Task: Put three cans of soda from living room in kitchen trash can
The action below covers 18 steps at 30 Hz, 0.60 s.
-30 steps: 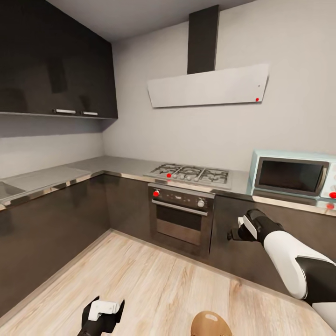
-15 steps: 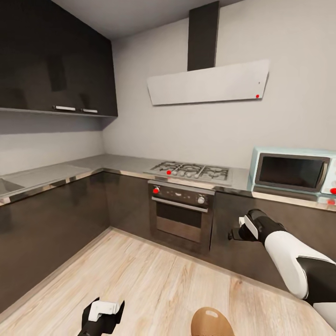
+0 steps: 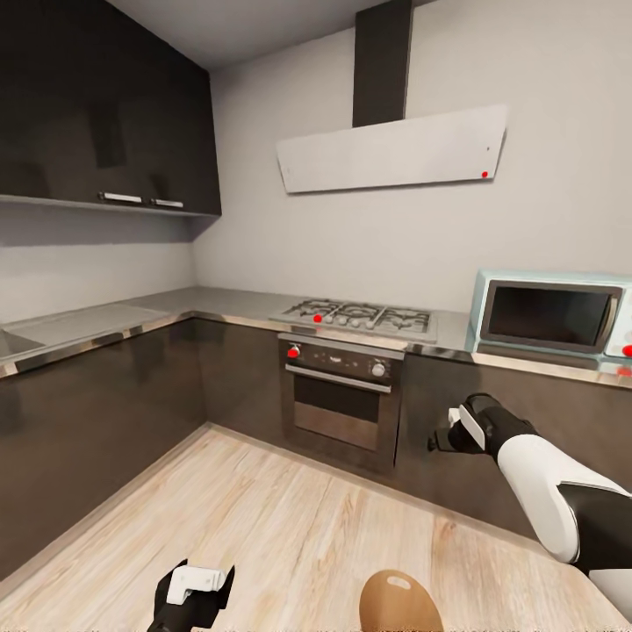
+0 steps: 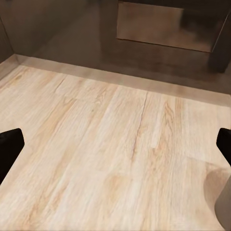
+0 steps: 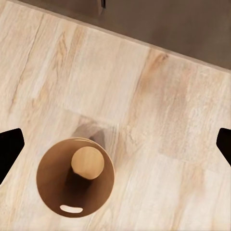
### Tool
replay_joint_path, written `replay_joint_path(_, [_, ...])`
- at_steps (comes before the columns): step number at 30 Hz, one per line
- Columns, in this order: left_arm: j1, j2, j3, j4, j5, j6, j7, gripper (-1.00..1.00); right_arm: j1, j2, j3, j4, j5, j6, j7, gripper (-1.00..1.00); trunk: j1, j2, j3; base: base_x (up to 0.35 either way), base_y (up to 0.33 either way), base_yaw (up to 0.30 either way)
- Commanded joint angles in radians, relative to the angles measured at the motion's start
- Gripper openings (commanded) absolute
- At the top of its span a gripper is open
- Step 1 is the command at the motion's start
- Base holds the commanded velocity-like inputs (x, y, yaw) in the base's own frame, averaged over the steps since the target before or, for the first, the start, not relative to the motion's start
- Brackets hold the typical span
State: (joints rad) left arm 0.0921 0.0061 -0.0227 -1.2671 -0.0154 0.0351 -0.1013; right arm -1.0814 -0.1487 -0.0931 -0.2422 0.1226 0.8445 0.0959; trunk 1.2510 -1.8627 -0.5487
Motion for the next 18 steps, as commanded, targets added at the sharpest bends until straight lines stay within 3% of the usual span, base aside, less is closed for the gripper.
replay_joint_path(1, [0.000,0.000,0.000,0.000,0.000,0.000,0.000,1.00,0.000,0.000,0.000,0.000,0.000,0.000,0.000,1.00,0.004,-0.007,-0.003,0.000,0.000,0.000])
replay_joint_path(18, [0.000,0.000,-0.003,-0.005,-0.001,0.000,0.000,1.00,0.001,-0.001,0.000,0.000,0.002,-0.037,0.001,1.00,0.069,-0.126,-0.056,0.000,0.000,0.000])
